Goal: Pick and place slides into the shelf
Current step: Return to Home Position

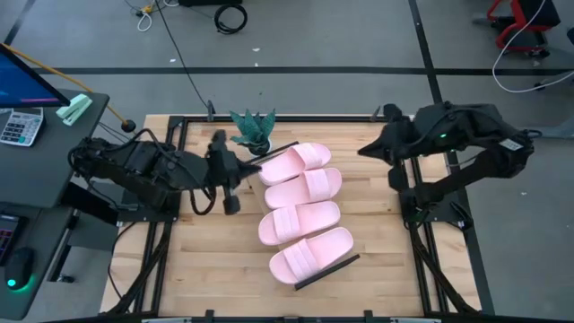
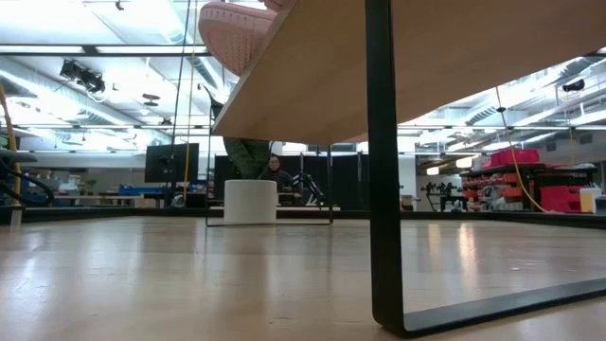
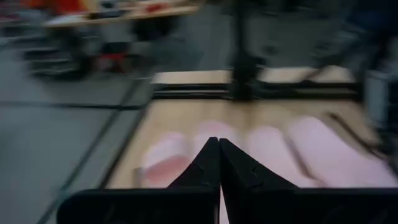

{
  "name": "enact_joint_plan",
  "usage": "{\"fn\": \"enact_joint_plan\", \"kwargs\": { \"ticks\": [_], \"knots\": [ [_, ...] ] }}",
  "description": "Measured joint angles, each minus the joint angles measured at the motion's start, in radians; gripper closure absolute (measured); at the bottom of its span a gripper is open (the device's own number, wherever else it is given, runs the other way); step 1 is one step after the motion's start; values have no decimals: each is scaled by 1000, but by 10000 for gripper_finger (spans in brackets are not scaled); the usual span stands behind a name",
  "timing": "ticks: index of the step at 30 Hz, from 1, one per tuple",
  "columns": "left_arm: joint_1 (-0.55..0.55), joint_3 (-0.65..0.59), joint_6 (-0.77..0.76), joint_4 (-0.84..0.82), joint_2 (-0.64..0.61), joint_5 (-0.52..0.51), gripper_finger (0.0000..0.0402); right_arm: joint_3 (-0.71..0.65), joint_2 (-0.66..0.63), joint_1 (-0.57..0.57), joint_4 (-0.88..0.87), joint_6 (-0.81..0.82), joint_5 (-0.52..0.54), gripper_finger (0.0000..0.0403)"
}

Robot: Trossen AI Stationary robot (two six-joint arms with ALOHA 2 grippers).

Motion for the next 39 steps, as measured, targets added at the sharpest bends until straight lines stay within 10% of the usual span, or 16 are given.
{"fn": "enact_joint_plan", "kwargs": {
  "ticks": [8,14,26,39],
  "knots": [
    [199,-43,96,-43,-39,441,399,0,-34,-29,14,57,67,400],
    [375,-381,110,304,-252,666,400,0,-27,-62,33,109,75,401],
    [335,-857,26,462,-847,475,401,0,2,-116,33,227,76,403],
    [336,-979,94,425,-1263,400,401,0,17,-119,33,328,76,403]
  ]
}}
